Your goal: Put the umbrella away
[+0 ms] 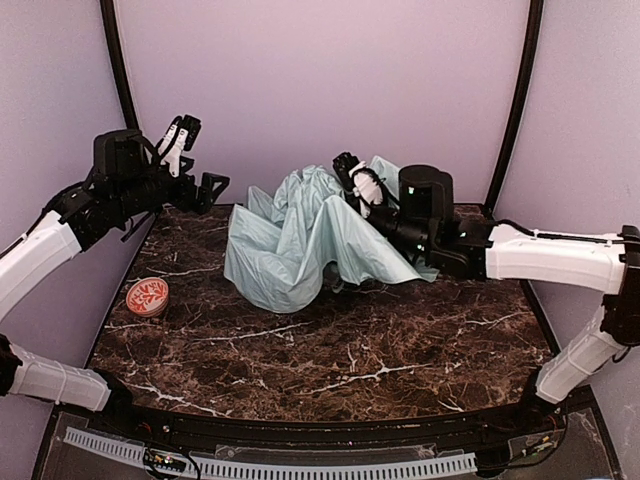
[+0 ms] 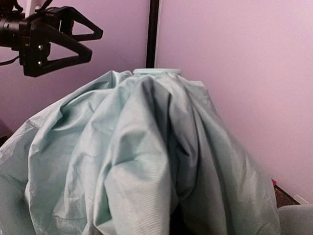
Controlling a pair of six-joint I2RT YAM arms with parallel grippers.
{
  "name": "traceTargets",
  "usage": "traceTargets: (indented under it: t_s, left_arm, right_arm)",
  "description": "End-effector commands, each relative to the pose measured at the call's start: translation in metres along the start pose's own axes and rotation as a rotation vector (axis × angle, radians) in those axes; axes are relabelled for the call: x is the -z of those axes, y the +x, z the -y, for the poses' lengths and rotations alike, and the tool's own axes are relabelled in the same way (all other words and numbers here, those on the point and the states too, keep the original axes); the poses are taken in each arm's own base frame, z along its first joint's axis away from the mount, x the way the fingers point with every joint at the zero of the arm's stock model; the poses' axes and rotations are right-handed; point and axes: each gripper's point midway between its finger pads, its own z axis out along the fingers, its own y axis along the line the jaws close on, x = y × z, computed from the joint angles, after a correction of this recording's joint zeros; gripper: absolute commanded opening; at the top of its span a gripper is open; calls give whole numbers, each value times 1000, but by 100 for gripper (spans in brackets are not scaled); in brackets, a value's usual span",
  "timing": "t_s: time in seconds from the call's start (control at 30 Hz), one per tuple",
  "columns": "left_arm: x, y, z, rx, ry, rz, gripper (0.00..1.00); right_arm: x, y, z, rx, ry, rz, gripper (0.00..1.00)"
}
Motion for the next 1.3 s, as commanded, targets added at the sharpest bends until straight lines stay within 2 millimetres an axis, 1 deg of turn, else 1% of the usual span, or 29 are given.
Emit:
traceTargets:
  t_s: [0.0,0.03,0.07,0.13,0.17,0.23,0.33,0.4,0.43,0.53,0.6,0.63,0.7,0.77,0.8,0.83,0.9,0.93,1.0,1.03,1.1,1.2,1.27]
  left_arm:
    - [10,-1,15,-10,86,37,98]
    - [10,0,18,-9,106,42,98]
    - [10,1,23,-6,128,48,97]
    - [7,4,31,0,176,52,95]
    - [6,5,35,9,196,52,94]
    - [1,9,41,41,233,44,92]
    - [0,10,62,50,351,51,88]
    - [0,9,65,57,374,60,86]
    - [0,8,66,57,375,61,86]
    - [5,4,64,32,370,75,86]
    - [9,4,67,10,384,85,85]
    - [10,5,69,5,397,86,84]
    - [13,7,74,-1,426,89,82]
    - [16,9,81,-14,466,98,79]
    - [19,10,84,-30,487,115,78]
    - [21,13,88,-38,502,132,78]
    - [22,19,89,-33,500,166,74]
    - [21,24,91,-27,506,172,70]
    - [22,43,107,-37,596,168,65]
    - [24,51,117,-49,654,168,65]
    - [34,66,141,-48,823,180,66]
    - [57,72,173,-78,977,278,79]
    - [78,75,198,-130,1075,342,85]
  right_arm:
    - [36,-54,8,44,6,-75,0]
    - [44,-57,7,42,-4,-111,1]
    - [55,-64,7,35,-12,-139,2]
    - [76,-71,9,13,-7,-191,4]
    - [87,-71,11,0,3,-223,5]
    - [108,-88,16,-16,29,-208,5]
    - [135,-109,15,3,9,-166,4]
    - [147,-112,20,29,11,-179,4]
    - [151,-109,23,47,23,-207,4]
    - [160,-111,33,117,51,-258,7]
    - [164,-123,35,149,48,-231,7]
    - [165,-132,32,160,25,-206,6]
    - [170,-150,20,184,-57,-148,6]
    - [178,-167,3,211,-160,-91,6]
    - [185,-176,-11,224,-239,-60,7]
    - [192,-184,-18,240,-286,-31,7]
    - [201,-195,-29,246,-351,5,6]
    - [204,-199,-33,247,-378,16,6]
    - [206,-202,-38,248,-412,27,8]
    - [205,-203,-39,243,-413,30,9]
    - [201,-202,-38,236,-408,27,9]
    - [192,-202,-42,216,-438,29,9]
    - [186,-202,-45,207,-464,33,9]
